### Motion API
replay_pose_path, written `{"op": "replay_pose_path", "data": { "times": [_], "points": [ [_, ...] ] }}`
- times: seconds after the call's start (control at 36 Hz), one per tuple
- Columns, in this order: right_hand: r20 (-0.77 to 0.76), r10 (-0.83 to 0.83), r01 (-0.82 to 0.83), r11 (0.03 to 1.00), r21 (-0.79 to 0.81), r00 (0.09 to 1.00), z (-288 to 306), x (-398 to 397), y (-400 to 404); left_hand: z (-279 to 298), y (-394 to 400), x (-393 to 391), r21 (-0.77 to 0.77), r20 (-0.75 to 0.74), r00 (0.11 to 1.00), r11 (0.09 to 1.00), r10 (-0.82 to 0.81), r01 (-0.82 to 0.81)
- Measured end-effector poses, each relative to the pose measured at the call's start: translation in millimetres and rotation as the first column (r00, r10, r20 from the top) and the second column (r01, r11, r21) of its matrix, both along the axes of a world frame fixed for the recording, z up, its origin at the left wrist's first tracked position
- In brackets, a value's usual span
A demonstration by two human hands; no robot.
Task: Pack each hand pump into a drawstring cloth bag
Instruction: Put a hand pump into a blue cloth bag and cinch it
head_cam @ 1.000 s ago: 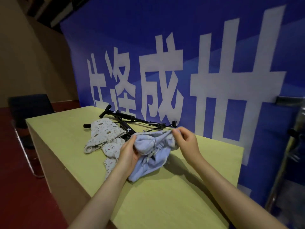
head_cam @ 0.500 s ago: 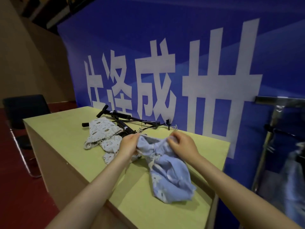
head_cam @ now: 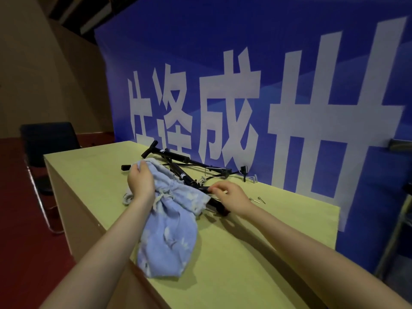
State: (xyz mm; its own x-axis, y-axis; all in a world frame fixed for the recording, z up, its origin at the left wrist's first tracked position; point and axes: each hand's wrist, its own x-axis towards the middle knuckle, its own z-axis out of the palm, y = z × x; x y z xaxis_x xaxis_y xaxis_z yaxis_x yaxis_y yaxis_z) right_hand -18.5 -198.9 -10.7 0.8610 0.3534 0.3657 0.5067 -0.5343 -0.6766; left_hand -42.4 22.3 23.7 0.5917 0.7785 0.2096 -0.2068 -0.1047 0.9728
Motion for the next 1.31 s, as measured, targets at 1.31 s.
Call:
{"op": "replay_pose_path", "data": {
  "times": [1.31],
  "points": [
    [-0.240, -0.167, 0.169, 0.986, -0.012, 0.956, 22, 193, 29, -93, 24, 82, 0.155, -0.145, 0.969, 0.963, -0.200, 0.222]
  ]
}}
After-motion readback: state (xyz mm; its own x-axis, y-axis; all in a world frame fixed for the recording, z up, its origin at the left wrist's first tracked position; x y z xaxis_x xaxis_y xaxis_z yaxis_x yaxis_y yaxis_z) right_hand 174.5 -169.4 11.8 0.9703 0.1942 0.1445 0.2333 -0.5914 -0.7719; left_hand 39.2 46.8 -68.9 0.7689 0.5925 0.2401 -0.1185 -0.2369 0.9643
